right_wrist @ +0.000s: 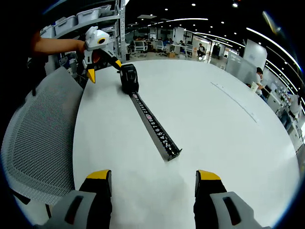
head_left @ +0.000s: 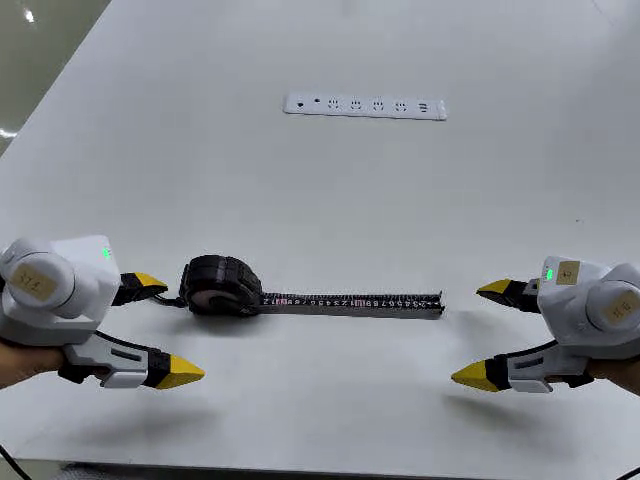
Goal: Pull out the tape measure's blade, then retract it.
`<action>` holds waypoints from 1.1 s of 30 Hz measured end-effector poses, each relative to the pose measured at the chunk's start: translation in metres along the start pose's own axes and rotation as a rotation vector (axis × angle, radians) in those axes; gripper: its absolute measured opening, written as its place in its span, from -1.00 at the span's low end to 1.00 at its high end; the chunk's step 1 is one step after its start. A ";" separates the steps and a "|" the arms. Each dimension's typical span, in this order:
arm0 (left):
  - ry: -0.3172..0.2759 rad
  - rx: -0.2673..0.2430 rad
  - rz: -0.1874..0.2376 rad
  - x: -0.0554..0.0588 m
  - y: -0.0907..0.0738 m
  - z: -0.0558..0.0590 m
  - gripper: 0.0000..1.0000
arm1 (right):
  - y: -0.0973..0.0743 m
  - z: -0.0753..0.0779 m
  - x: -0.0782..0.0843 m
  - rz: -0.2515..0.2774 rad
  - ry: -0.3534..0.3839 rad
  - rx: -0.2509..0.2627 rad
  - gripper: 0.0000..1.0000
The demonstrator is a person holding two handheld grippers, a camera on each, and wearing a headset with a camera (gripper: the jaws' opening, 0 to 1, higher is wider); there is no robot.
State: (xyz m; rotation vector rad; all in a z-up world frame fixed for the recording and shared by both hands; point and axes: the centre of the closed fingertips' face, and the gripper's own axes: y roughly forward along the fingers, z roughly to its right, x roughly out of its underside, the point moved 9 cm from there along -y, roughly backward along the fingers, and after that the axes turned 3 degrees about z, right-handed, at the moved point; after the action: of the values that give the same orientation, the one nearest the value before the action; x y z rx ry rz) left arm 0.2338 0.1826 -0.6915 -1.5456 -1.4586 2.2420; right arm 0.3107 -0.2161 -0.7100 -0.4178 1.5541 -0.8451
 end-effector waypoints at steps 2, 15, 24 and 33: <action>-0.018 -0.007 0.014 0.001 0.000 0.003 0.39 | -0.001 -0.003 0.001 0.005 0.009 0.008 0.44; -0.091 -0.081 0.105 0.005 -0.002 0.020 0.59 | -0.001 -0.022 0.001 0.049 0.082 0.058 0.72; -0.134 -0.154 0.176 0.003 -0.003 0.032 0.66 | -0.001 -0.035 -0.007 0.095 0.142 0.105 0.90; -0.167 -0.175 0.198 0.004 -0.002 0.042 0.76 | 0.001 -0.050 -0.013 0.143 0.186 0.155 0.98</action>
State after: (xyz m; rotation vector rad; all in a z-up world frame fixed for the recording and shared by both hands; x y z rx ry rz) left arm 0.1997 0.1584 -0.6899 -1.6540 -1.6540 2.4663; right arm 0.2647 -0.1928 -0.7035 -0.1162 1.6536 -0.9047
